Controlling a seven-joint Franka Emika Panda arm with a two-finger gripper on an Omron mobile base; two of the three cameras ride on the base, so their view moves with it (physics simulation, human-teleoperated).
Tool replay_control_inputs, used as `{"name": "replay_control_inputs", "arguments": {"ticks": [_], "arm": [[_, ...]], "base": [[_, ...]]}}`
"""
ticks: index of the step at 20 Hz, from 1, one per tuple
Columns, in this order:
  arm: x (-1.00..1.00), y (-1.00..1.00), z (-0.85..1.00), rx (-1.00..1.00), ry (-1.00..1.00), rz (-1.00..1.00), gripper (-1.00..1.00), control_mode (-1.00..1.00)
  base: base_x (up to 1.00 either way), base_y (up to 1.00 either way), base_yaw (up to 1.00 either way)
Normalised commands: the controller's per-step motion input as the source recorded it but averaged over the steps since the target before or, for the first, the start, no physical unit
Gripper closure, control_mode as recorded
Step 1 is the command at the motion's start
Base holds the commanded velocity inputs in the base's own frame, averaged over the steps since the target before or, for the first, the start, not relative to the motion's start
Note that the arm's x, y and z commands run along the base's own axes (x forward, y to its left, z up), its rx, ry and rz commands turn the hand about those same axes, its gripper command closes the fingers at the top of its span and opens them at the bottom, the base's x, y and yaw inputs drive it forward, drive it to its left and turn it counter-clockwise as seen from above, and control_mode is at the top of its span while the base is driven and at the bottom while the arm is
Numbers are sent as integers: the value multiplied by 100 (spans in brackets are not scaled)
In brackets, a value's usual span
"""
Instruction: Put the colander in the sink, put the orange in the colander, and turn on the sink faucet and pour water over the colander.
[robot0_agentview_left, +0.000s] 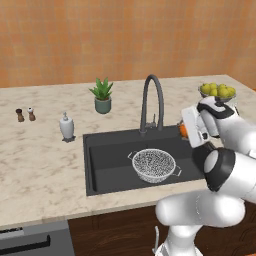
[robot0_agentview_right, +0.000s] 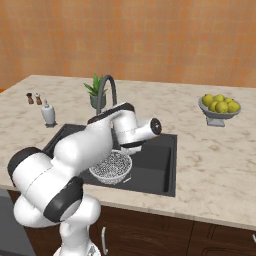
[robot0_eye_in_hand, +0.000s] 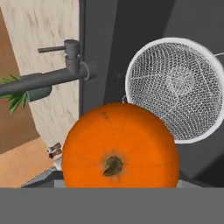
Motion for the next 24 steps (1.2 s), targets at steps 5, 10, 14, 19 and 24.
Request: {"name": "replay_control_inputs", "arguments": {"ticks": [5,10,14,19,24], "arm": [[39,6,-84,6,15,3,100,-100],[14,20,-67,6,23,5,100,-100],[44,11,-58,2,16,2,100,-100],[44,13,-69,0,8,0,100,-100],[40,1,-78,0,7,0,100,-100]], "base": [[0,0,0],[0,0,0],[0,0,0],[0,0,0],[0,0,0]]}}
